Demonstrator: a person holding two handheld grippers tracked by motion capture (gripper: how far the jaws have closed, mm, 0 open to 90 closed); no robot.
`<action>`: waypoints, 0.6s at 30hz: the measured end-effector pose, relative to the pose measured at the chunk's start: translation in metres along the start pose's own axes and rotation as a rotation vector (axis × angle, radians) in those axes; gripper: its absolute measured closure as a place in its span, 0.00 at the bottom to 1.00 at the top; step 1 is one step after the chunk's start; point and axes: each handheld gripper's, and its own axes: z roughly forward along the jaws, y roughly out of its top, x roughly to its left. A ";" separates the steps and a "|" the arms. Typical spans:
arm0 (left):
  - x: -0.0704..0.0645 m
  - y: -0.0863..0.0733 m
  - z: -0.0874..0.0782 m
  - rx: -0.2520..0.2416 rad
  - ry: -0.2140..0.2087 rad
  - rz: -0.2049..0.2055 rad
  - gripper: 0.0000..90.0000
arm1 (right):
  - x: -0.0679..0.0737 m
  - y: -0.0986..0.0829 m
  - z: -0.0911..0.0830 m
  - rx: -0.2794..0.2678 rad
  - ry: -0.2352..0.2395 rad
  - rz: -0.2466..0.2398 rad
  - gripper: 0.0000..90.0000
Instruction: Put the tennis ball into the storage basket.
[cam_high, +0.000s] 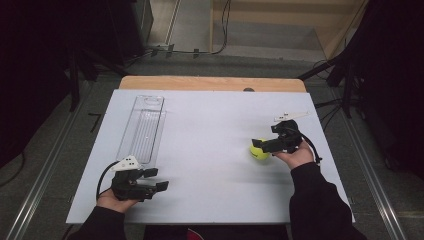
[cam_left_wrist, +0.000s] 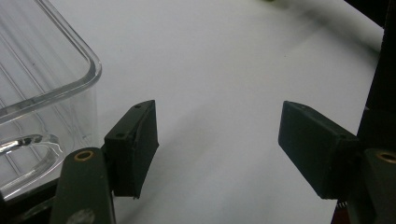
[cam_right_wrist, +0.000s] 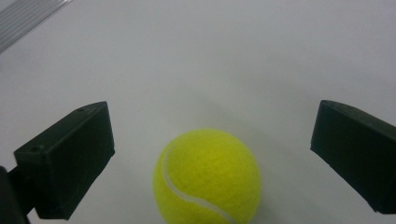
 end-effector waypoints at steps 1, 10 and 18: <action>0.000 0.000 0.000 0.000 0.000 0.001 0.32 | 0.000 0.000 0.001 0.001 0.001 0.003 0.00; 0.000 0.000 0.000 -0.003 -0.001 0.000 0.32 | -0.001 -0.006 0.004 0.005 0.003 0.019 0.00; 0.000 0.000 0.000 -0.002 -0.001 0.000 0.32 | -0.001 -0.012 0.009 0.018 0.001 0.025 0.00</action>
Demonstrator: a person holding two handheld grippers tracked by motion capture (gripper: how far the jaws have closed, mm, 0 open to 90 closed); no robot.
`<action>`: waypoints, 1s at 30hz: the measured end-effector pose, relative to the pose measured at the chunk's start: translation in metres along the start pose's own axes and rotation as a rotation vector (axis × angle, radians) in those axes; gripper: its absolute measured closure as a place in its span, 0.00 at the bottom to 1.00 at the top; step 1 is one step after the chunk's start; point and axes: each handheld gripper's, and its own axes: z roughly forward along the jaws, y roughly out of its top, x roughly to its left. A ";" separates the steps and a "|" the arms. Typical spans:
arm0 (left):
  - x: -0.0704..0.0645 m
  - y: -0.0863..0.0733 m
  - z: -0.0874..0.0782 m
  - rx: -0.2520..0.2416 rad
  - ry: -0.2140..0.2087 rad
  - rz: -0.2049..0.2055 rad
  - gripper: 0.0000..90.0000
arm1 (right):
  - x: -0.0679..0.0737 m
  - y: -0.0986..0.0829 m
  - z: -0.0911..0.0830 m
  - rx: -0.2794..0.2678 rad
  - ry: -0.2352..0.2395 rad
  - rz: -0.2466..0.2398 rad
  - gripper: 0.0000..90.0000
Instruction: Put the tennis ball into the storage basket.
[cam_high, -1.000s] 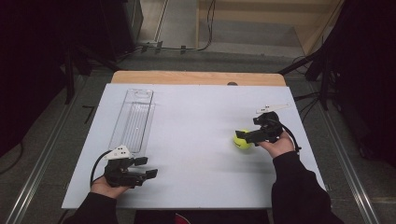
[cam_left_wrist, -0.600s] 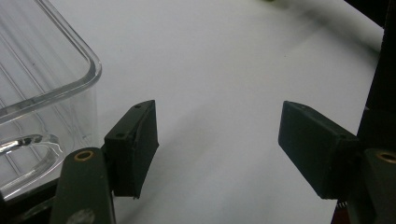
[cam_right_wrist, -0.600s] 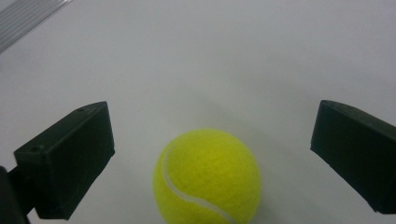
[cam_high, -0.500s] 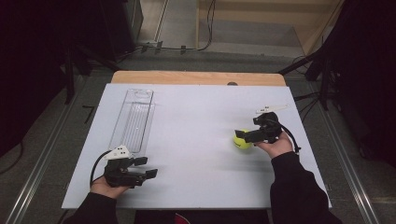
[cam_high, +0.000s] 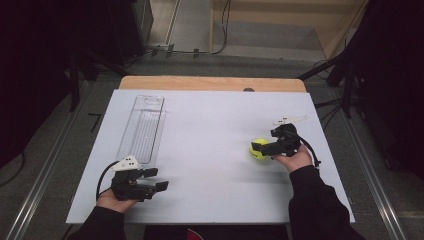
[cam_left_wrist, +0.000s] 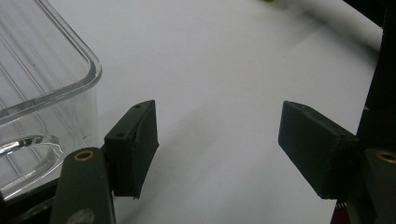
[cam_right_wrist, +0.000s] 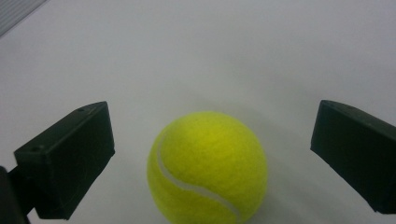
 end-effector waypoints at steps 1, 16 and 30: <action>0.000 0.000 0.000 0.001 -0.001 0.001 0.32 | 0.000 -0.001 0.000 0.006 0.001 0.002 0.00; 0.000 0.000 -0.002 -0.002 0.000 0.002 0.33 | -0.001 -0.012 0.007 0.023 0.013 0.021 0.00; 0.000 0.000 -0.001 -0.003 0.003 0.002 0.32 | 0.002 -0.018 0.014 0.057 -0.004 0.005 0.04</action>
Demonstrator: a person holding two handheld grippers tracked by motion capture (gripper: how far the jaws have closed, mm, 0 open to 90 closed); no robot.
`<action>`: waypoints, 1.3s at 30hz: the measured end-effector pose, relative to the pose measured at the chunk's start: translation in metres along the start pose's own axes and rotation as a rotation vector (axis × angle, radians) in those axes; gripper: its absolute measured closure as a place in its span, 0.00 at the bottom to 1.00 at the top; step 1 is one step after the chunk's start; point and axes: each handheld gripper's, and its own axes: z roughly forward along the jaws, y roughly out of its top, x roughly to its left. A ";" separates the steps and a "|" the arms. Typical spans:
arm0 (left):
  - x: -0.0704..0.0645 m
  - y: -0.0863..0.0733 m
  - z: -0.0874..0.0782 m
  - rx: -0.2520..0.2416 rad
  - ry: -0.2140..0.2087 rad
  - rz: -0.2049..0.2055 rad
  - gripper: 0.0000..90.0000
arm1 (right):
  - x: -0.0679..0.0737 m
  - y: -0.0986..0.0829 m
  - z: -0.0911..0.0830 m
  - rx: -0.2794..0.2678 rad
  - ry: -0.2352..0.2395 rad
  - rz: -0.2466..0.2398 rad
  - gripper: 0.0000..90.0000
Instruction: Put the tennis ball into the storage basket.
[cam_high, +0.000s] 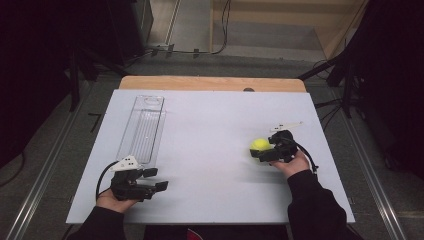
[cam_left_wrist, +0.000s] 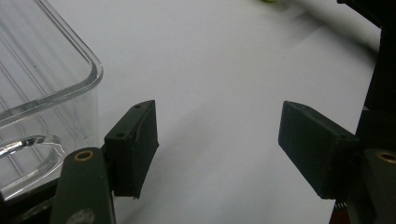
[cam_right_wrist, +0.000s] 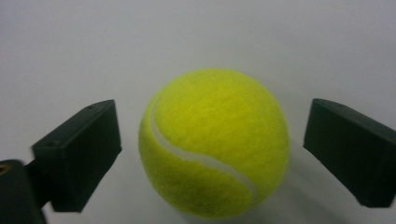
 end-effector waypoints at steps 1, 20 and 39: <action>0.000 0.000 0.000 -0.001 0.000 0.000 0.32 | 0.000 0.000 0.001 0.002 0.002 -0.001 0.04; 0.000 0.000 0.000 -0.001 -0.001 0.000 0.32 | 0.003 -0.002 0.001 0.016 -0.019 -0.057 0.26; 0.000 0.000 0.000 -0.001 0.001 -0.001 0.33 | 0.014 0.003 -0.013 -0.033 0.022 -0.063 0.26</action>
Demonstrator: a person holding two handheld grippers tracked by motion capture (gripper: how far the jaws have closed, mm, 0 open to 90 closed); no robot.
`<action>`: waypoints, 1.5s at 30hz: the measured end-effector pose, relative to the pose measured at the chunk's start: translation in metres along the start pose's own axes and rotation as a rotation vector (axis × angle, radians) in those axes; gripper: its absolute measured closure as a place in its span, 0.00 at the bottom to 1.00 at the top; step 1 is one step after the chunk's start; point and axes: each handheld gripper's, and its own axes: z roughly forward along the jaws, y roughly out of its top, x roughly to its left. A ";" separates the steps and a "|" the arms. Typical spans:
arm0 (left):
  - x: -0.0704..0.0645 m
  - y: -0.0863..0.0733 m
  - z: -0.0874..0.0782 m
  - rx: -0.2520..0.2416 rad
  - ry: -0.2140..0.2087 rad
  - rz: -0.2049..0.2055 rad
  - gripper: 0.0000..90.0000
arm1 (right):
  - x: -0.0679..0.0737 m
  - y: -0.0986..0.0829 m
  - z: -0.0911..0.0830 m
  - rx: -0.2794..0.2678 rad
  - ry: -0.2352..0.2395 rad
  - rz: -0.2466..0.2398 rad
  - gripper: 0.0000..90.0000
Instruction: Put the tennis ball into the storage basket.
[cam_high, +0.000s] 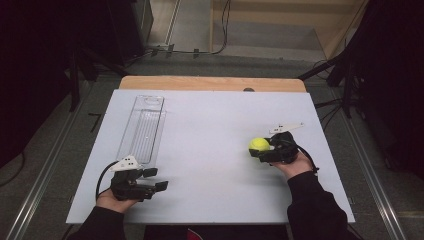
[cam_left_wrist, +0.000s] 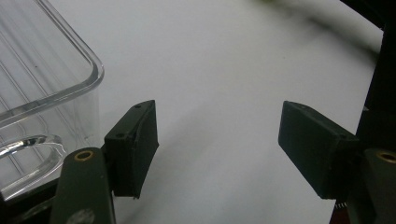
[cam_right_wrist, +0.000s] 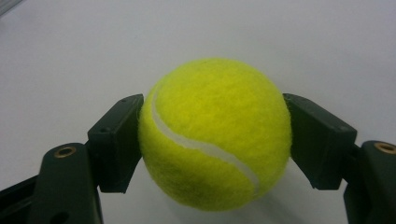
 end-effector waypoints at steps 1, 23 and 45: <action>0.000 0.000 0.000 0.000 0.000 0.000 0.32 | 0.000 0.000 0.000 0.000 0.000 0.000 0.26; 0.000 0.000 0.000 0.000 -0.001 -0.002 0.32 | 0.015 0.005 0.002 0.012 0.074 -0.016 0.26; 0.000 0.000 0.000 0.001 0.000 -0.003 0.32 | 0.034 0.010 0.006 0.021 0.129 -0.047 0.26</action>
